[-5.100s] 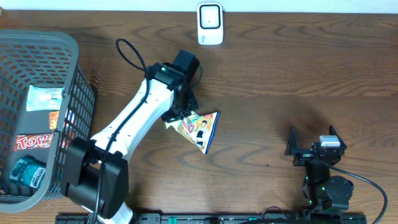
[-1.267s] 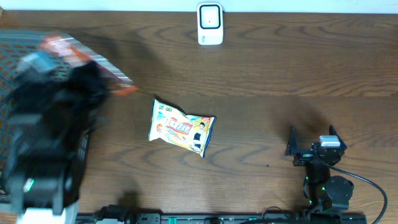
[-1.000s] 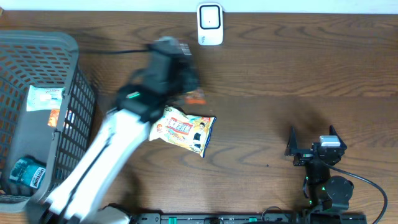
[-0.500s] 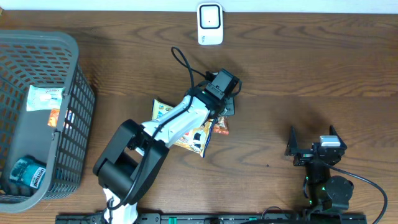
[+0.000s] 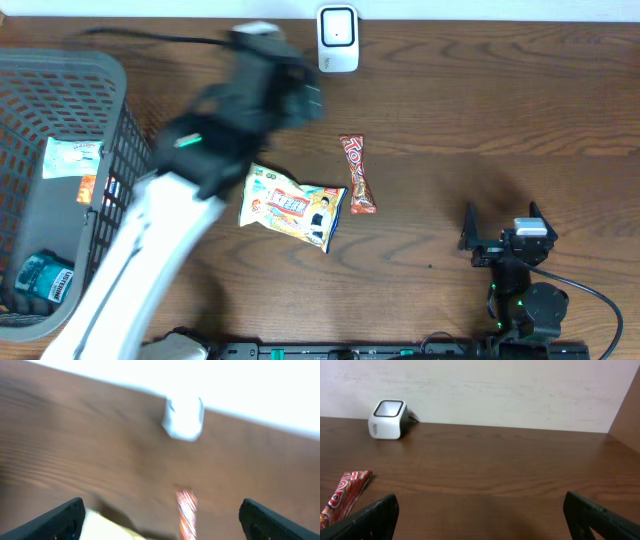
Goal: Scan the item barcode
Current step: 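Place the red candy bar on the table right of the bag, then reach into the basket and grasp the small orange box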
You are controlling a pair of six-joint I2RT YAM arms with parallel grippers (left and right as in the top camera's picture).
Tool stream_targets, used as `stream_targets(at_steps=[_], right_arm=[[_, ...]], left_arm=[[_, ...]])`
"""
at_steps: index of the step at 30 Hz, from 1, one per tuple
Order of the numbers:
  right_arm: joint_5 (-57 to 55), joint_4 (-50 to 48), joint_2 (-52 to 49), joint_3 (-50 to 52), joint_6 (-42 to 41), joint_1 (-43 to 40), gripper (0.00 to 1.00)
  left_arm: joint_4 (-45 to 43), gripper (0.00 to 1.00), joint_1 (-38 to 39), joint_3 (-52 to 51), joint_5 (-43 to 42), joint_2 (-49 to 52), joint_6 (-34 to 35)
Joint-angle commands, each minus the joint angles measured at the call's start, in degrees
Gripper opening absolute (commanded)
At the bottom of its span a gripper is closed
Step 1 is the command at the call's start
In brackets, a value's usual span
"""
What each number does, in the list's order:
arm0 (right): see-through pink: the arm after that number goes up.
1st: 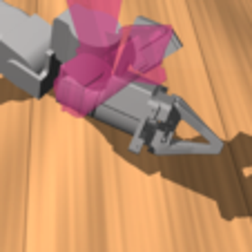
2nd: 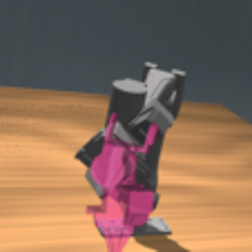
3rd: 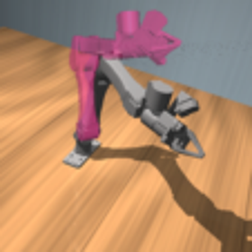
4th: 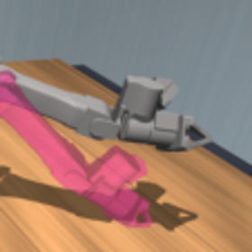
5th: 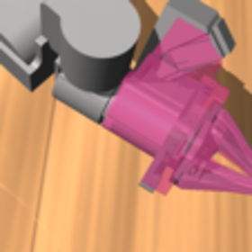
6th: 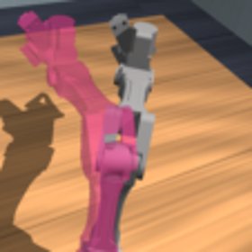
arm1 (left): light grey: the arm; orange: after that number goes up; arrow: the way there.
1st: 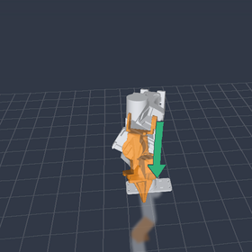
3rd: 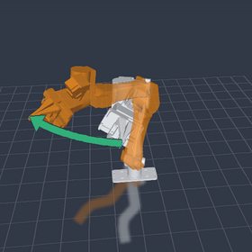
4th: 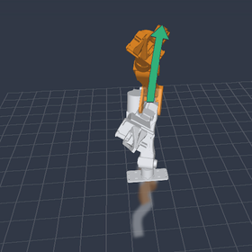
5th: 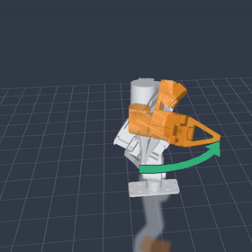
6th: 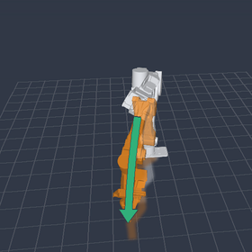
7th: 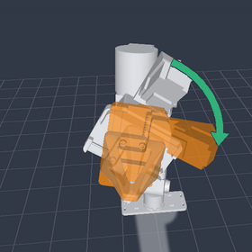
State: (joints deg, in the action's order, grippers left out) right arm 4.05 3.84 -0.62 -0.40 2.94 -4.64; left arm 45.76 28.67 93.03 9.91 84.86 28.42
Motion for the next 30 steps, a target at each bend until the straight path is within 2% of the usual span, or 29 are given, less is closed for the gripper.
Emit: stream_targets(at_steps=[1, 5, 8, 11, 14, 21, 30], right_arm=[[-0.07, 0.24, 0.28, 0.09, -0.72, -0.09, 0.99], [-0.07, 0.24, 0.28, 0.09, -0.72, -0.09, 0.99], [-0.09, 0.24, 0.28, 0.09, -0.72, -0.09, 0.99], [-0.07, 0.24, 0.28, 0.09, -0.72, -0.09, 0.99], [-0.07, 0.24, 0.28, 0.09, -0.72, -0.09, 0.99], [-0.07, 0.24, 0.28, 0.09, -0.72, -0.09, 0.99], [-0.07, 0.24, 0.28, 0.09, -0.72, -0.09, 0.99]], left_arm=[[4.33, 0.98, -13.64, 0.44, 9.27, -10.14, -0.2], [10.62, 0.98, -33.73, 0.42, 9.18, -13.35, 7.78], [14.23, 0.98, -43.78, -0.07, 7.74, -11.52, 11.26], [15.96, 0.98, -50.71, -0.79, 5.03, -6.36, 11.34], [17.0, 0.98, -53.51, -0.94, 4.85, 2.01, 11.32], [17.0, 0.98, -54.1, -0.94, 4.61, 18.1, 12.0], [14.23, 0.98, -54.73, -1.03, 4.39, 31.69, 12.41]])
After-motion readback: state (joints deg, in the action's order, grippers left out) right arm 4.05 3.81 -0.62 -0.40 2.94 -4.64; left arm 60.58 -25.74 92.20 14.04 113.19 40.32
